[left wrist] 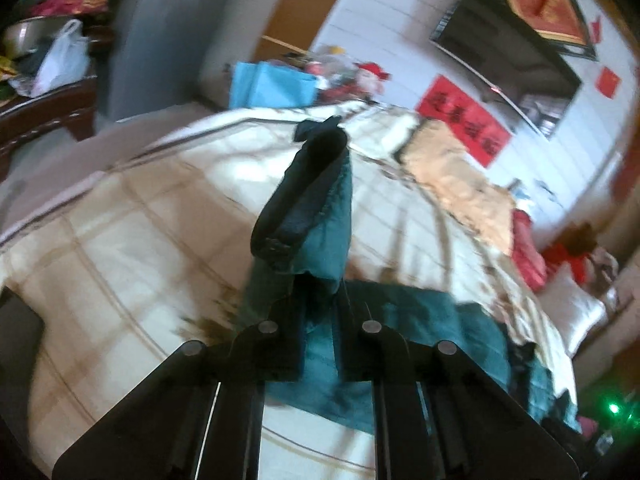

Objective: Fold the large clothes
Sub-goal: 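Lift the grasped sleeve with the left tool and fold it across the jacket body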

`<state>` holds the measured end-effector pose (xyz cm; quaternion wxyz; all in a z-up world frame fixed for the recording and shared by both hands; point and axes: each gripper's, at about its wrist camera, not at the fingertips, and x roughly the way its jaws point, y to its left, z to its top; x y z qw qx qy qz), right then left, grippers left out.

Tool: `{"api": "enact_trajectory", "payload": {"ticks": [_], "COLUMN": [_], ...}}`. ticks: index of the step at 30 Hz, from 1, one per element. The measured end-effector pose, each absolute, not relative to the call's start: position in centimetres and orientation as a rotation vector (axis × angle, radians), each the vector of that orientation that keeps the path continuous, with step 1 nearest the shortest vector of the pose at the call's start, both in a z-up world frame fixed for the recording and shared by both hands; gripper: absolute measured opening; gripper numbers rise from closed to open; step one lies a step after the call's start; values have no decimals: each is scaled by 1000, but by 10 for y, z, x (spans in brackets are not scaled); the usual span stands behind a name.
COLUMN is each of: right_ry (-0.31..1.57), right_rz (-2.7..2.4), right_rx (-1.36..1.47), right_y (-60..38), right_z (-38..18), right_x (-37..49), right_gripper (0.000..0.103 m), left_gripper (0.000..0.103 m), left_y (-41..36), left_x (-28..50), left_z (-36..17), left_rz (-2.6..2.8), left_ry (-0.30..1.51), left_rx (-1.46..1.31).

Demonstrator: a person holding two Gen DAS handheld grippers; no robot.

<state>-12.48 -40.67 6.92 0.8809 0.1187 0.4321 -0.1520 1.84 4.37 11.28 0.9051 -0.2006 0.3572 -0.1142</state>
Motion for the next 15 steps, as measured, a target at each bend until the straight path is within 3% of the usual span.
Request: {"api": "enact_trajectory", "payload": {"ticks": [15], "right_ry": [884], "right_rz": [-350], "right_rx": [272], "right_y": [-427], "right_z": [73], "right_x": [-152], "right_gripper": [103], "left_gripper": [8], "left_y": [-94], "left_x": [-53], "left_z": [134], "left_rz": [-562], "left_ry": [766], "left_rx": [-291]}}
